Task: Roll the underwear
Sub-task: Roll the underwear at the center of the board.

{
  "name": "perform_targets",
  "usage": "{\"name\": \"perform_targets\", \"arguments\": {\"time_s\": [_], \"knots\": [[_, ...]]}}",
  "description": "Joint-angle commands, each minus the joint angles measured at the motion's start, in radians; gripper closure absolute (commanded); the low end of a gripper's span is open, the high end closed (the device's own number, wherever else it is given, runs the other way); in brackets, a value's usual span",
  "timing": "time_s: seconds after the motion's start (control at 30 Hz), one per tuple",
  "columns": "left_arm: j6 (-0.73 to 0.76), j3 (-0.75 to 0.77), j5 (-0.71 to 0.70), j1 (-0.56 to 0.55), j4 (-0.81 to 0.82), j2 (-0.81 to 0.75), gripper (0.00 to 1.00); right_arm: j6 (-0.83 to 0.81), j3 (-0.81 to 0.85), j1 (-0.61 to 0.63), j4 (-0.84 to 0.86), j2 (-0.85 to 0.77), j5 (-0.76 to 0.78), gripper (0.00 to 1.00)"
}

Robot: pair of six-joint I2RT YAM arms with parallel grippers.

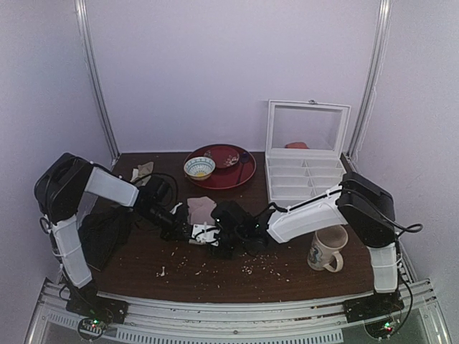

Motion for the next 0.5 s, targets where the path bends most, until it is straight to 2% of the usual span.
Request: {"name": "perform_targets", "arguments": {"time_s": [0.0,0.23,0.37,0.47], "knots": [[0.038,-0.017,-0.090,0.011,-0.150,0.067,1.00,-0.058,-0.021,0.002,0.054,0.021,0.029,0.71],[0.064,-0.008,-0.079,0.018,-0.177,0.069,1.00,-0.075,0.029,0.005,0.020,0.056,0.061,0.71],[0.068,-0.010,-0.073,0.019,-0.181,0.068,1.00,-0.057,0.100,0.003,-0.091,0.085,0.064,0.72],[0.072,-0.011,-0.069,0.020,-0.185,0.068,1.00,-0.050,0.104,0.003,-0.107,0.093,0.066,0.73]]}}
